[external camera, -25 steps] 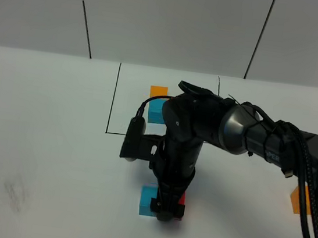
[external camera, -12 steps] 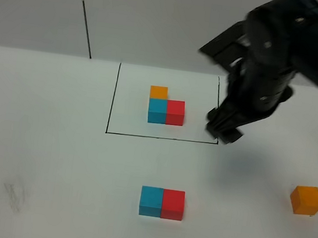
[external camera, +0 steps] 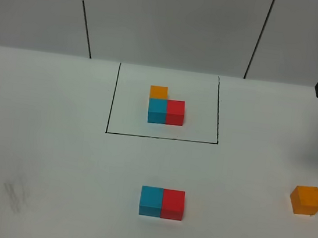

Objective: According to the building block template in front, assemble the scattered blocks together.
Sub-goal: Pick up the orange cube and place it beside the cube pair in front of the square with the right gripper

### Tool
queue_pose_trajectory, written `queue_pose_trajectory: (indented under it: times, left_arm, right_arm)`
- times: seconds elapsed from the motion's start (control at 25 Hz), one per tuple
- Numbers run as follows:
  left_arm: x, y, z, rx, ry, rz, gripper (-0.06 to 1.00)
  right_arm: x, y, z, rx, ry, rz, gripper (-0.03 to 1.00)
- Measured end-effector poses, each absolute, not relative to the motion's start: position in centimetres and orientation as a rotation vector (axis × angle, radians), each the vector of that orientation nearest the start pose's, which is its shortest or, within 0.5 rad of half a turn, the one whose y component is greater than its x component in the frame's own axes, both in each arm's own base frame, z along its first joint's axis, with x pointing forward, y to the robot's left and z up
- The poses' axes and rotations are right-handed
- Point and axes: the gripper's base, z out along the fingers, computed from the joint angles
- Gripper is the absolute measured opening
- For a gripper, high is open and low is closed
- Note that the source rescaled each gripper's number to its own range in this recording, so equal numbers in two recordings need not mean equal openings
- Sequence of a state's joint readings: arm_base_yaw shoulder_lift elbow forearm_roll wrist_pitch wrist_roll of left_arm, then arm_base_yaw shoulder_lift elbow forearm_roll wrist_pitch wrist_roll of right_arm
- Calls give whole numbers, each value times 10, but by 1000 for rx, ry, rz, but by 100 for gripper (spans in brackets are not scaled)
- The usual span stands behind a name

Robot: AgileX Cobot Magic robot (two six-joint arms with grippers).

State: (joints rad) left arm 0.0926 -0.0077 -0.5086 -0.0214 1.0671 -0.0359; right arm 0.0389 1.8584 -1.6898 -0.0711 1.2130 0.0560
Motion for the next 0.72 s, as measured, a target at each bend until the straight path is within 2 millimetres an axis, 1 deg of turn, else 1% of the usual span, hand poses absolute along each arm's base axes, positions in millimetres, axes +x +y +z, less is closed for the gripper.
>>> queue_pose_trajectory:
  times: [0.04,0.12,0.24,0.28,0.4,0.48,0.6,0.72]
  left_arm:
    - [-7,-2,279,-129,2030,10,72]
    - [-7,-2,279,-129,2030,10,72]
    - [-7,-2,279,-129,2030,10,72]
    - [-7,-2,279,-129,2030,10,72]
    - [-7,-2,279,-129,2030,10,72]
    - [-7,-2,279,-129,2030,10,72]
    - [-7,-2,279,-129,2030,10,72]
    - [-7,-2,279,-129,2030,10,72]
  right_arm:
    - [396,7,291,36,2875,-87,65]
    - [401,7,273,64,2921,-99,64]
    - [399,7,240,69,3022,-106,64]
    - [396,6,231,66,3055,-114,64]
    - [378,3,202,72,3171,-134,64]
    - [368,3,184,88,3215,-118,64]
    - [363,6,169,121,3196,-43,64]
    - [364,8,165,134,3165,-3,64]
